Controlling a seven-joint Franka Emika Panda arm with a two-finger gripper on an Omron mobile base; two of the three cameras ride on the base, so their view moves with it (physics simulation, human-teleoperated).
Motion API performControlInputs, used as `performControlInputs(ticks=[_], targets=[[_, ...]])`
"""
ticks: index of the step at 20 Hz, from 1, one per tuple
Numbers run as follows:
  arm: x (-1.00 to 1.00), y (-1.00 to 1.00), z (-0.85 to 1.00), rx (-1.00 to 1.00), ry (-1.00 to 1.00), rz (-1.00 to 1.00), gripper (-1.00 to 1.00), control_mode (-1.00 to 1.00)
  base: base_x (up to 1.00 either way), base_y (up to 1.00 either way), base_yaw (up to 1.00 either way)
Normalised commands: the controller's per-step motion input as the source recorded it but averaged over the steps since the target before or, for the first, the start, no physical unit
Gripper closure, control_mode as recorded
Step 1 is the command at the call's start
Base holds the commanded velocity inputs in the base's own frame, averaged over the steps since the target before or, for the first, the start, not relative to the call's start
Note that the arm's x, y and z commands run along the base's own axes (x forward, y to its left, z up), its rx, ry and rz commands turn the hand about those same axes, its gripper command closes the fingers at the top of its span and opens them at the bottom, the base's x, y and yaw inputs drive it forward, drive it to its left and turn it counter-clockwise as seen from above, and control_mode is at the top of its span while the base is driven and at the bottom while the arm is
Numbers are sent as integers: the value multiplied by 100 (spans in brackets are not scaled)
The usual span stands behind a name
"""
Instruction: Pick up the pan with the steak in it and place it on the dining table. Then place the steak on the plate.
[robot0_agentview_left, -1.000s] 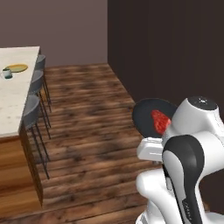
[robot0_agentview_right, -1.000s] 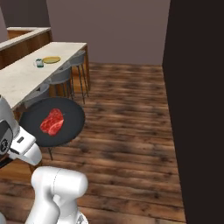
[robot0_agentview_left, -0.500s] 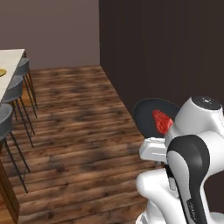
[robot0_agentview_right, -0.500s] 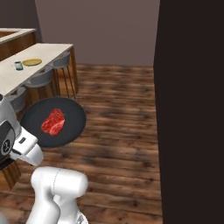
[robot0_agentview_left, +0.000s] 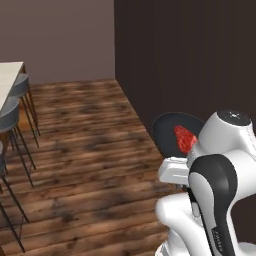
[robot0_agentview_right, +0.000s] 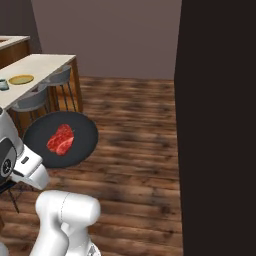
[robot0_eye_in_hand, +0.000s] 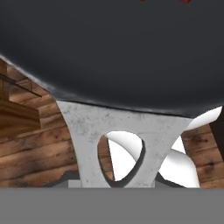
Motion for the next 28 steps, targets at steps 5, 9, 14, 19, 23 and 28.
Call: performControlInputs(ticks=[5,9,14,19,23,28], targets=[[0,0,0,0,0,0,100,100,99,-19,0],[0,0,0,0,0,0,100,100,100,-20,0],[0,0,0,0,0,0,100,100,100,-21,0],[0,0,0,0,0,0,100,100,100,-21,0],[0,0,0,0,0,0,100,100,100,-21,0],[0,0,0,0,0,0,100,100,100,-21,0]])
